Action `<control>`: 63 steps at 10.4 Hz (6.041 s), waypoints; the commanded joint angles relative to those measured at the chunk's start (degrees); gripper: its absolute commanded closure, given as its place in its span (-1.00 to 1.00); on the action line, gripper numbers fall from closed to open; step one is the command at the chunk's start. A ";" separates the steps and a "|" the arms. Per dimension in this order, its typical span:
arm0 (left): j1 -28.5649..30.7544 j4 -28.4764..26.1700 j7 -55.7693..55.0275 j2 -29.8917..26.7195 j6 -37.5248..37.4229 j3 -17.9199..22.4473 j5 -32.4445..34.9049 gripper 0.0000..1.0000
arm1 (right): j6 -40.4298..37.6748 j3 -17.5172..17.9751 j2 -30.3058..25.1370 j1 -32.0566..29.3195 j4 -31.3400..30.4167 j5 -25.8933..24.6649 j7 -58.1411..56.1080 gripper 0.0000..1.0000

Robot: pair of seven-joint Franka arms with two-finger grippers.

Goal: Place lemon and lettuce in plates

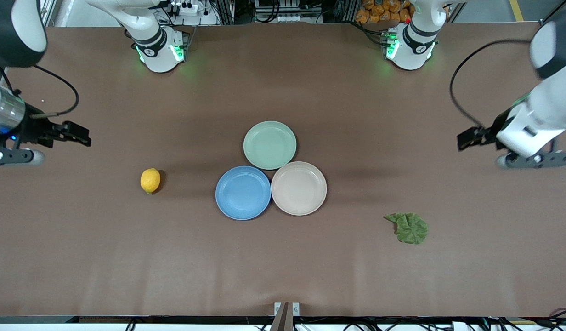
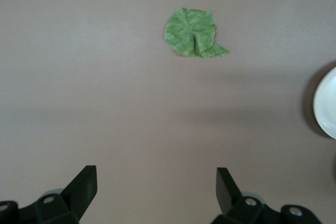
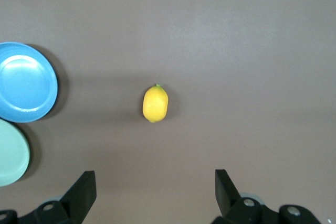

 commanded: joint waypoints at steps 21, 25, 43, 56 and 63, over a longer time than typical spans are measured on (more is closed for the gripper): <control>-3.25 8.74 0.67 37.22 33.69 0.25 10.38 0.94 | 33.13 0.54 24.37 1.67 -17.89 0.79 3.78 0.54; -5.96 8.22 0.14 32.05 30.55 -0.01 10.82 1.00 | 23.32 2.55 24.45 2.72 -9.56 0.97 11.39 0.89; -32.44 15.16 -37.91 19.95 16.33 0.25 10.73 -1.00 | 35.52 15.04 35.46 10.03 4.43 13.72 36.39 -1.00; -8.96 15.16 -9.90 -4.61 -12.10 2.87 3.27 -1.00 | 5.63 -2.80 8.90 1.14 11.80 1.94 4.86 -1.00; -8.08 15.24 -8.73 -6.46 -14.91 4.91 0.62 -1.00 | -3.86 -2.89 1.18 0.27 12.79 -1.14 -11.43 -1.00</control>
